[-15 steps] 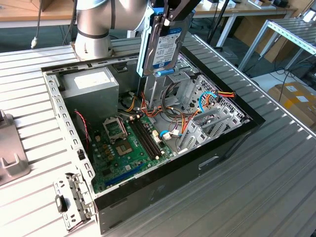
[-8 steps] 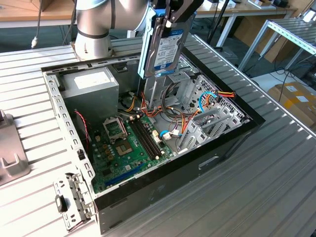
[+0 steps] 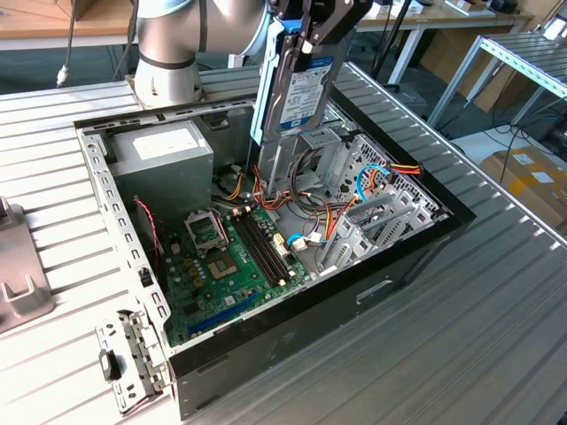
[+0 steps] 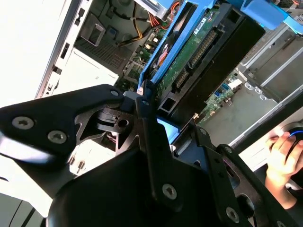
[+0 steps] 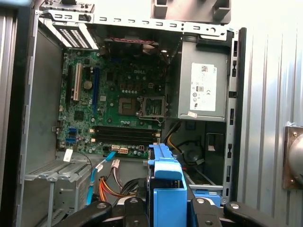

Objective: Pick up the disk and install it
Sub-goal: 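Pick up the disk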

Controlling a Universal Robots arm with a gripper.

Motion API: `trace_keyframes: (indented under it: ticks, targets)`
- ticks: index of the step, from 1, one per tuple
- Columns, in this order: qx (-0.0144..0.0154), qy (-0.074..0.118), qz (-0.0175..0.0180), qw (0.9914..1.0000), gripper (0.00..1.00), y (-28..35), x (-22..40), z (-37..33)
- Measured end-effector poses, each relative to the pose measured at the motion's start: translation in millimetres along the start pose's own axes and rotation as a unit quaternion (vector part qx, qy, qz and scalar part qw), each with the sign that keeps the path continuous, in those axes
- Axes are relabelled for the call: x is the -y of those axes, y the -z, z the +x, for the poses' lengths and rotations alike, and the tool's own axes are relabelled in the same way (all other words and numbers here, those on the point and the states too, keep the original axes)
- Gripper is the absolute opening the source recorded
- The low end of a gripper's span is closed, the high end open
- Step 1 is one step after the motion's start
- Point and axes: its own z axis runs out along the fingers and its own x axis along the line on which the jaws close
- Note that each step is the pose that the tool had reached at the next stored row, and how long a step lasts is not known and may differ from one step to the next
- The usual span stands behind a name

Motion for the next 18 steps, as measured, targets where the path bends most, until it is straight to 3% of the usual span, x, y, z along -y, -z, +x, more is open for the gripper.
trace_keyframes:
  ticks: [18]
  targets:
    - [0.0001, 0.0, 0.0, 1.0, 0.37, 0.7, -1.4, 23.9]
